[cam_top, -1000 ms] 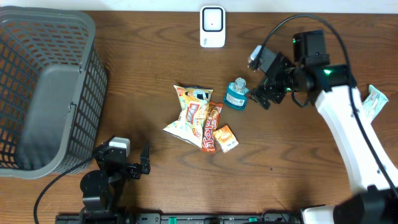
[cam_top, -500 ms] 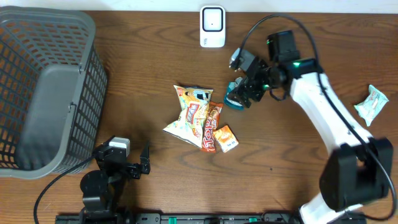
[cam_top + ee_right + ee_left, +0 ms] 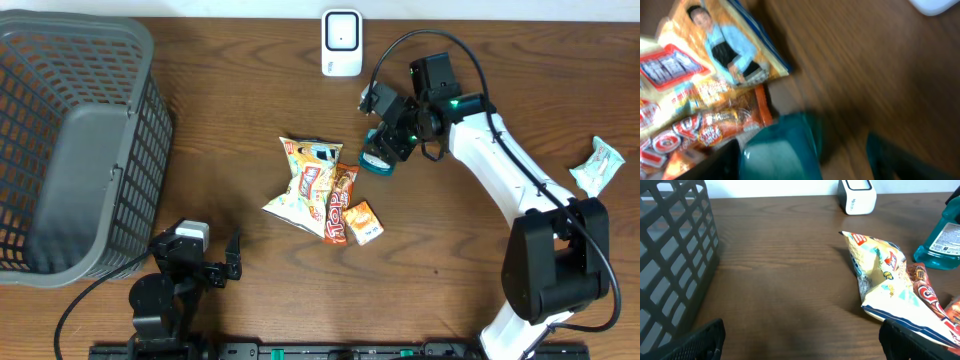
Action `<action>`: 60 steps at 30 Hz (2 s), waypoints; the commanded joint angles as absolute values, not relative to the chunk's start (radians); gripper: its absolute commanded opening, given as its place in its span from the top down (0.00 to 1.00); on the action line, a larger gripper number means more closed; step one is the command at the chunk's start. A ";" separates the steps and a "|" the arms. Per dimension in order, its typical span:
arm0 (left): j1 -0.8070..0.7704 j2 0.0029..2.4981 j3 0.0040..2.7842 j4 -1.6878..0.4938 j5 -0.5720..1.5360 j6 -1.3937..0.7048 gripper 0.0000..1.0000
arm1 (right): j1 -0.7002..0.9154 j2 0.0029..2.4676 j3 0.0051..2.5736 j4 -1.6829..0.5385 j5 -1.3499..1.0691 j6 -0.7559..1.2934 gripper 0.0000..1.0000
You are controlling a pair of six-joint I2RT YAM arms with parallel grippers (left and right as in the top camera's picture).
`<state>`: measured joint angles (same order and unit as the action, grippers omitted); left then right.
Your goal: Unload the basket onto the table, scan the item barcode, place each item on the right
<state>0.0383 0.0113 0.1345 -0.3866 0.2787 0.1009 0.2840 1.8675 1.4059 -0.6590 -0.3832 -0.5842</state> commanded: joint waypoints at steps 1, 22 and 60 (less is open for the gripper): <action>0.041 0.010 0.120 -0.409 0.275 0.092 0.02 | 0.293 1.917 1.395 -0.667 -0.339 -0.561 0.48; 0.041 0.010 0.120 -0.409 0.275 0.092 0.02 | 0.289 1.443 1.402 -0.776 -0.472 -0.229 0.86; 0.041 0.010 0.120 -0.409 0.275 0.092 0.02 | 0.300 1.330 1.400 -0.946 -0.412 -0.024 0.98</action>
<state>0.0383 0.0113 0.1345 -0.3870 0.2787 0.1005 0.2672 1.3132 1.3865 -0.9817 -0.5488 -0.0154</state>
